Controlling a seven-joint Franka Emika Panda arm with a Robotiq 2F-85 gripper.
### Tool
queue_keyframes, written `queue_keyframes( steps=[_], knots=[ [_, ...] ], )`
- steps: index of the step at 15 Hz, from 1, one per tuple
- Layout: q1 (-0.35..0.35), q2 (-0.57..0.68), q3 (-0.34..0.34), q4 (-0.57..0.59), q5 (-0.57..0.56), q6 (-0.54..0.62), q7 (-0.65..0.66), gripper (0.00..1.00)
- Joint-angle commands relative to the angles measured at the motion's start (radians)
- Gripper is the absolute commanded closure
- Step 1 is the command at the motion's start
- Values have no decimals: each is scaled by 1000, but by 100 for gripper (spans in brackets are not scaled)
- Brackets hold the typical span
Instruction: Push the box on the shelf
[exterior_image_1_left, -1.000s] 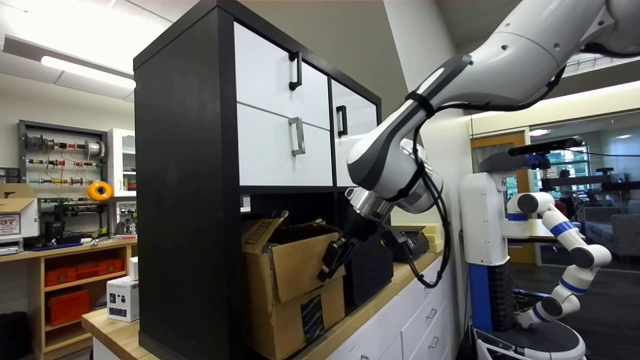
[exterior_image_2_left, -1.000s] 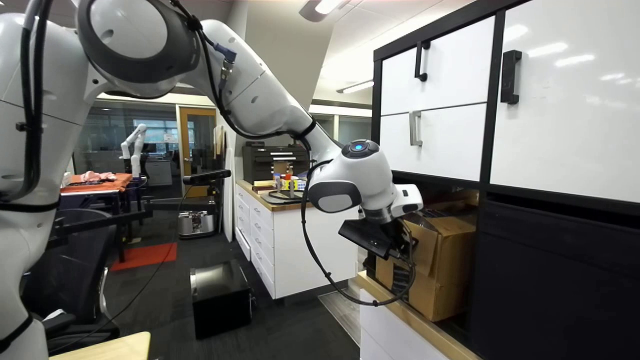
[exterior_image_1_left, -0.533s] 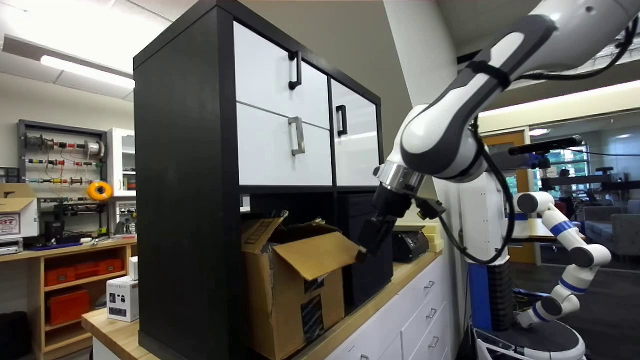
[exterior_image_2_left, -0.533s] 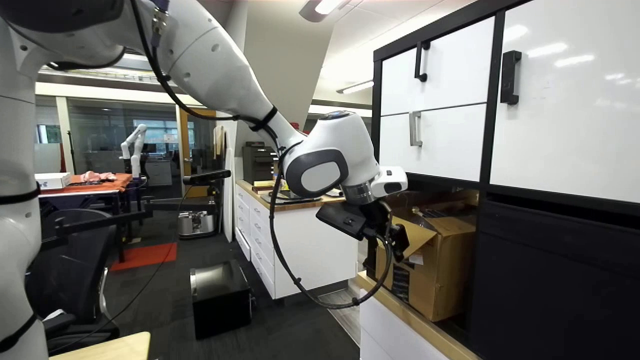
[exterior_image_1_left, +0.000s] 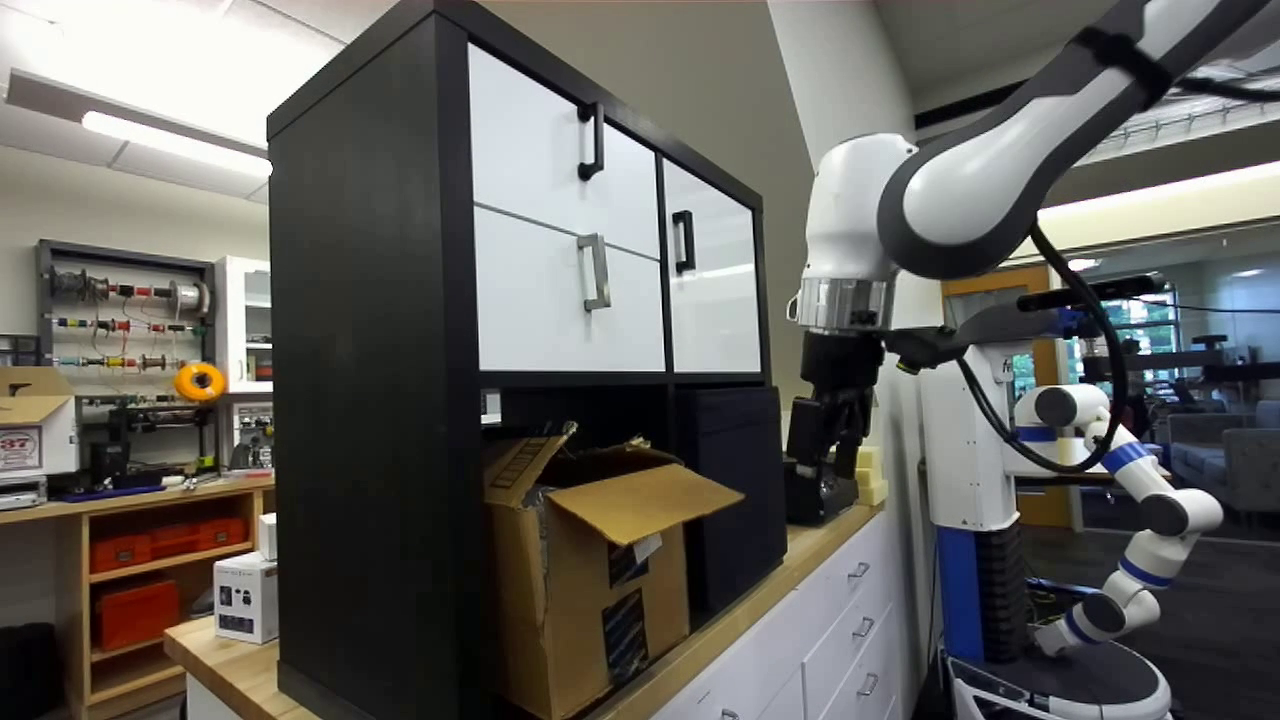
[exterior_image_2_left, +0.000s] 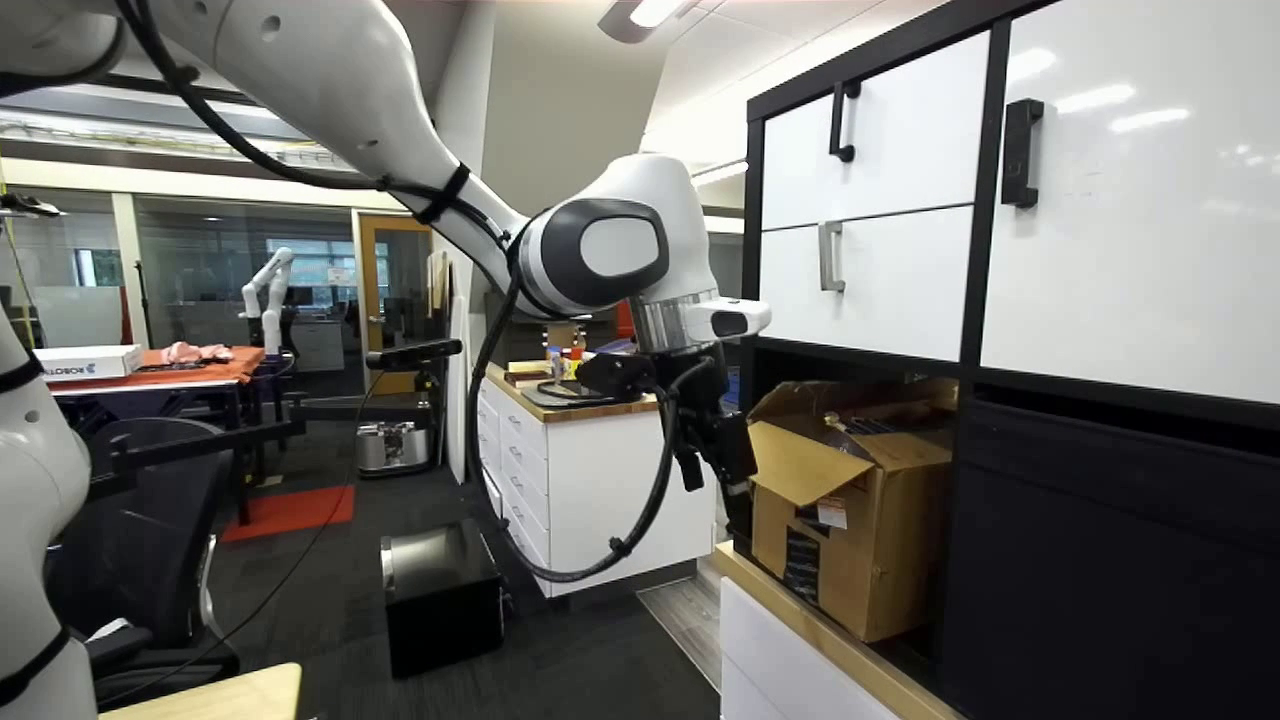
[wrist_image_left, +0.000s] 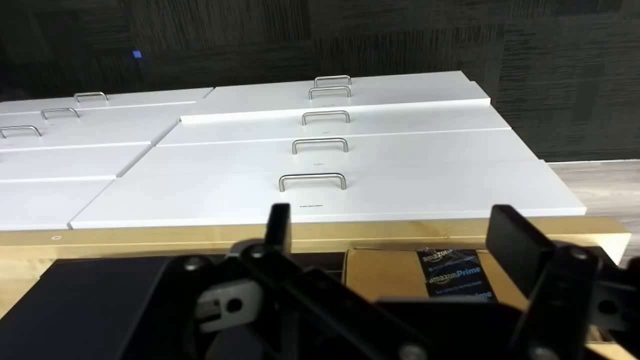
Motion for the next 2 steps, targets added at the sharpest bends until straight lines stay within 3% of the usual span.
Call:
queue_keyframes(
  steps=[1,2],
  knots=[
    [-54,-19,68,-4,7,-21,11,0],
    [-54,-33,75,-11,5,-29,22,0]
  ],
)
